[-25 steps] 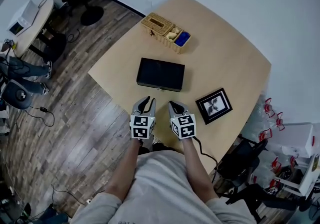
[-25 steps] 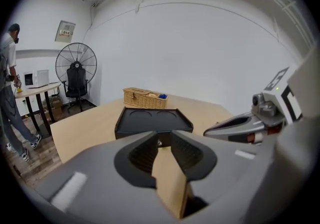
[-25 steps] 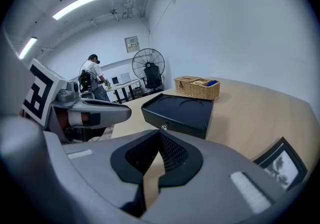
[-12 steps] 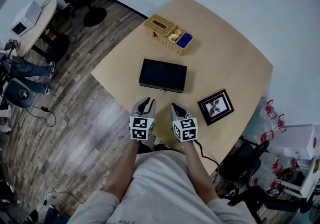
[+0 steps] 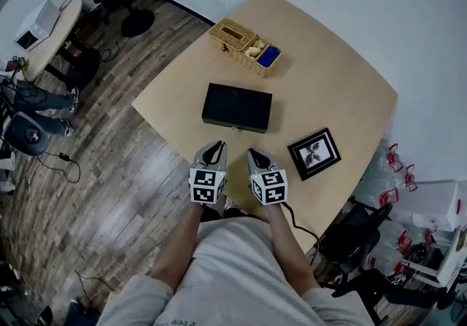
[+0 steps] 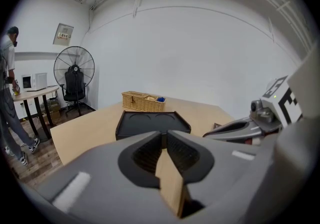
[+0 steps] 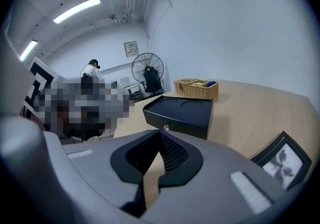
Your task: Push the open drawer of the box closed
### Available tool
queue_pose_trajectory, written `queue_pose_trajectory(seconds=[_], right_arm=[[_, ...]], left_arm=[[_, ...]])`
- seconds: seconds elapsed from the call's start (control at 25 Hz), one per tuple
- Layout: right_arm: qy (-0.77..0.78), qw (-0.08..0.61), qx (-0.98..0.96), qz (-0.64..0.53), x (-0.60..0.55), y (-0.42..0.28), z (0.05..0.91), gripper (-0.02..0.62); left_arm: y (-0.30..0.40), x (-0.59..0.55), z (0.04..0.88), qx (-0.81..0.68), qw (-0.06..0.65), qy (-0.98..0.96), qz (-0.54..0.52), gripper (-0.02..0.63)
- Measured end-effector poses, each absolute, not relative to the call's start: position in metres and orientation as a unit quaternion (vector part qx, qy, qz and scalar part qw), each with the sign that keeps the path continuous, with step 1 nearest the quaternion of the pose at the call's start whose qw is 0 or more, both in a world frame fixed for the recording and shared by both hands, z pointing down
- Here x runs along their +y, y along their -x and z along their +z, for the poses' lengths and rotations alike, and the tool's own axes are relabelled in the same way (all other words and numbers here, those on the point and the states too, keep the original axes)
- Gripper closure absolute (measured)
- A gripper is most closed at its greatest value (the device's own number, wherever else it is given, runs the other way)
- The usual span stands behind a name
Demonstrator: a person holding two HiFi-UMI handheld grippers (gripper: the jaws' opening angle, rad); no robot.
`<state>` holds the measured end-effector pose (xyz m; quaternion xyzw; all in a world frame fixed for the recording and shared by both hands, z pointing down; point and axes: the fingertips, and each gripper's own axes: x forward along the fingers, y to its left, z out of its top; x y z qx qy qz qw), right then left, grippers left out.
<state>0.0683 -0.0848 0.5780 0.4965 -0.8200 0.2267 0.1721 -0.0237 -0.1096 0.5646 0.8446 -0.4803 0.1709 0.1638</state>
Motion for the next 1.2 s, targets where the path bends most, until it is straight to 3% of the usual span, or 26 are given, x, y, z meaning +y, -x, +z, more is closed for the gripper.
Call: queue_pose_trajectory(seconds=[0.24,1.2], right_arm=[[-0.495,0.171,-0.821,0.226,-0.084,-0.067,0.579,0.595],[-0.513,0.161,-0.809,0.238,-0.085,-0.075,0.581,0.595]], left_arm=[[0.026,-0.109,0.565,-0.485,0.168,-0.842,0.165,0.552],[0.028,-0.105,0.575,-0.479,0.172,-0.841,0.185,0.554]])
